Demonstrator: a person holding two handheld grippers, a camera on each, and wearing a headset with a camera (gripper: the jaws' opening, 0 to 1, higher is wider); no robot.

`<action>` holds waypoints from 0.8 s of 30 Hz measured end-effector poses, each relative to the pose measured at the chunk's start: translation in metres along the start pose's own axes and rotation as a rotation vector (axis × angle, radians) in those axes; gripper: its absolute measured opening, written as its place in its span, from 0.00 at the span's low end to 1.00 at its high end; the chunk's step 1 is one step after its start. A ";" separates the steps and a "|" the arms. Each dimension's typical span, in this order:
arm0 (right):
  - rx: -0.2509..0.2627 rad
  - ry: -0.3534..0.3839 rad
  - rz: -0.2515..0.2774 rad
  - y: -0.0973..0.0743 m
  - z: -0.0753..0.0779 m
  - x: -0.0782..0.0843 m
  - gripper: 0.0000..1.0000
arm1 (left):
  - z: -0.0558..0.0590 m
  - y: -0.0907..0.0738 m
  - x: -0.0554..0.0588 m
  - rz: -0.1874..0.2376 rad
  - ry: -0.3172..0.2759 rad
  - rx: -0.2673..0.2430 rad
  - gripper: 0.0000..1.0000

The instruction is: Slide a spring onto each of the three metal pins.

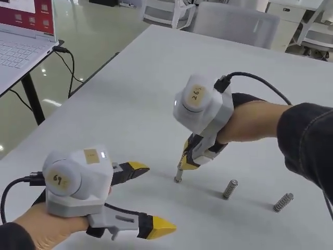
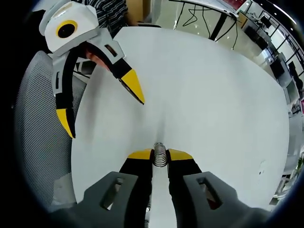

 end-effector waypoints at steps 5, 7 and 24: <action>-0.007 0.005 -0.007 0.006 0.000 0.001 0.13 | 0.000 0.000 0.001 0.002 -0.004 0.000 0.75; -0.009 0.006 -0.008 0.010 -0.001 0.001 0.13 | 0.000 0.001 0.001 0.001 -0.004 0.000 0.75; -0.054 -0.001 -0.022 0.030 -0.015 -0.003 0.13 | -0.001 0.000 0.003 0.005 -0.014 -0.001 0.75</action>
Point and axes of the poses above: the centre of the closed fingertips' face, and the gripper's own axes: y roughly forward along the fingers, z roughly to its right, x roughly out of its underside, the point moved 7 cm from there along -y, roughly backward along the fingers, and after that the axes turned 15 degrees about -y, right-handed, at the moved point
